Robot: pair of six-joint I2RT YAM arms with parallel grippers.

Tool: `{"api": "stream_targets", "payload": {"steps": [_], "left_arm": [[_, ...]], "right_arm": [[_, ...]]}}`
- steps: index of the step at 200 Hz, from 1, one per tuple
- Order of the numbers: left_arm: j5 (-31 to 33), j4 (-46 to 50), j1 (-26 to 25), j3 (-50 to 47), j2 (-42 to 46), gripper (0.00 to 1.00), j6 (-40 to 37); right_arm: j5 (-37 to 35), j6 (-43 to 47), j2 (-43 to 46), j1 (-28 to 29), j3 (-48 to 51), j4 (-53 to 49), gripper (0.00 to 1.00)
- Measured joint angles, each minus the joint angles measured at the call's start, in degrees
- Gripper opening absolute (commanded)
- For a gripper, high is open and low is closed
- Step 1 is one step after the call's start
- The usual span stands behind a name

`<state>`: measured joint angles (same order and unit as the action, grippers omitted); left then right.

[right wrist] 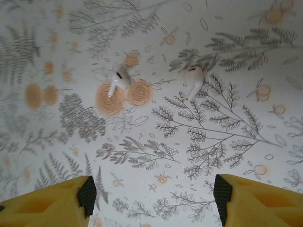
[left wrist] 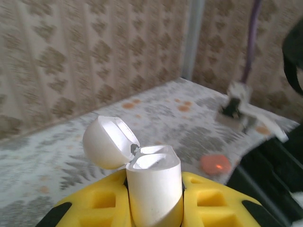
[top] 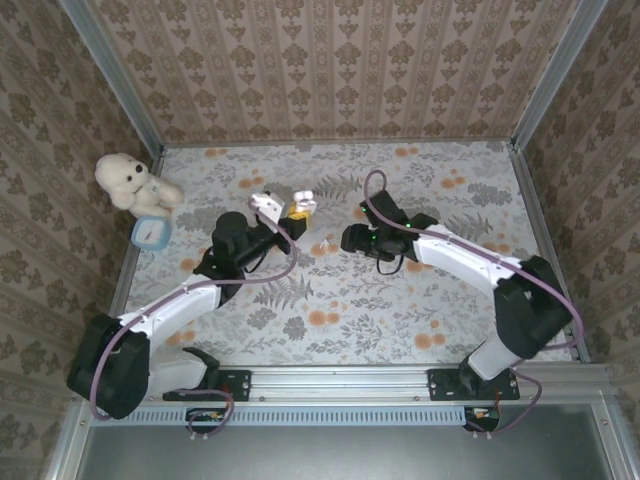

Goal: Insert the wireless bluetooth earbuds into the charging case

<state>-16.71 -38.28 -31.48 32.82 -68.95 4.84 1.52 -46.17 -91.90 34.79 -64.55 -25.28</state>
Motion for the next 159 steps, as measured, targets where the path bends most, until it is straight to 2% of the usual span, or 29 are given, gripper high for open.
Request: {"api": "stream_targets", "payload": {"steps": [34,70,116,159], "left_arm": [[11.9,-14.3,0.0,-3.7,-1.6,0.00,2.4],[19.7,-20.8,0.5,-4.9,-2.5,0.00,4.8],[22.6,-22.3,3.1,-5.5,-1.7,0.00,7.9],[22.6,-20.4,4.5,-6.0,1.6,0.00,9.1]], "right_arm": [[-6.1,-10.1,-8.6,4.8,-9.4,-4.1,0.68],[-13.0,-17.8,-17.9,8.5,-21.6,-10.3,0.67],[-20.8,-21.8,-29.6,10.9,-34.6,-18.6,0.65],[-24.5,-22.4,-37.7,11.1,-42.7,-24.2,0.64]]}}
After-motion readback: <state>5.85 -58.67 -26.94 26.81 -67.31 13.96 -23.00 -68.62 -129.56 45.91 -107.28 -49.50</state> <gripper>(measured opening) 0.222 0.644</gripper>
